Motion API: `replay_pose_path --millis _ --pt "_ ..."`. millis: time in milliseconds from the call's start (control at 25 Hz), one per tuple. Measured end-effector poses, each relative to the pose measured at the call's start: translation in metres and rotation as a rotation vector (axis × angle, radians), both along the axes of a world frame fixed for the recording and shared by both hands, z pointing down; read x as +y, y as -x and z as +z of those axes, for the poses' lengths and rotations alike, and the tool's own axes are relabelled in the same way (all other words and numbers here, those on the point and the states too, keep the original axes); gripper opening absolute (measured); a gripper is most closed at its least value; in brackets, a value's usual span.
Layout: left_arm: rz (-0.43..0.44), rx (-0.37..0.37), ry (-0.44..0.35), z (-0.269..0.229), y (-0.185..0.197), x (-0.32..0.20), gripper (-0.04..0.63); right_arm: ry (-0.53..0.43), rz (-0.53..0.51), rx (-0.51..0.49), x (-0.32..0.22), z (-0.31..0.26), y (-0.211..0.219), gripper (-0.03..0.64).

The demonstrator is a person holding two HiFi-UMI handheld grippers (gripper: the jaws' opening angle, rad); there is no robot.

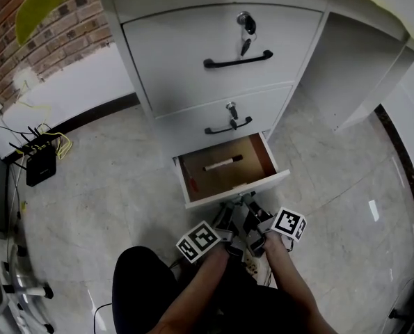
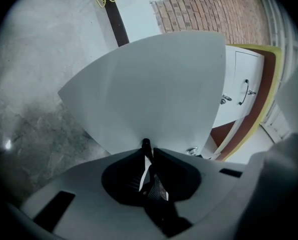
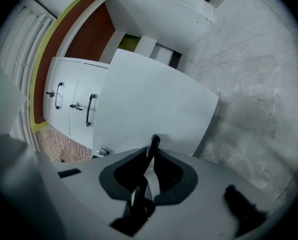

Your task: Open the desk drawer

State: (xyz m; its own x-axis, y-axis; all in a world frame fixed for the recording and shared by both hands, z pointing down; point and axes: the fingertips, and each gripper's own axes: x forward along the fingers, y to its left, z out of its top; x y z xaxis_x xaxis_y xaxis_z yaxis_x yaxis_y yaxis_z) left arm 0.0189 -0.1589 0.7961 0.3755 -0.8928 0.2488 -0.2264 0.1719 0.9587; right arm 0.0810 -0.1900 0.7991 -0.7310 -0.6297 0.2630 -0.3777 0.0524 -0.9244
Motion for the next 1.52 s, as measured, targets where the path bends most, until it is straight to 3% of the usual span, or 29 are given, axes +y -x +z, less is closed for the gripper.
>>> replay_pose_path --millis 560,880,1160,1360,1520 --pt "0.048 -0.051 0.046 0.014 -0.011 0.022 0.064 0.007 0.010 0.042 0.022 0.013 -0.010 0.055" --pt "0.113 -0.144 0.094 0.042 -0.015 0.029 0.078 0.032 -0.011 0.136 0.031 0.041 -0.014 0.064" --pt "0.171 -0.207 0.065 0.043 -0.015 0.029 0.101 0.015 0.015 0.142 0.031 0.041 -0.014 0.069" --pt "0.268 -0.321 0.068 0.036 -0.017 0.044 0.100 -0.012 -0.056 0.219 0.041 0.036 -0.014 0.084" --pt "0.329 -0.376 0.062 0.025 -0.019 0.063 0.059 -0.034 -0.103 0.223 0.056 0.017 -0.014 0.083"
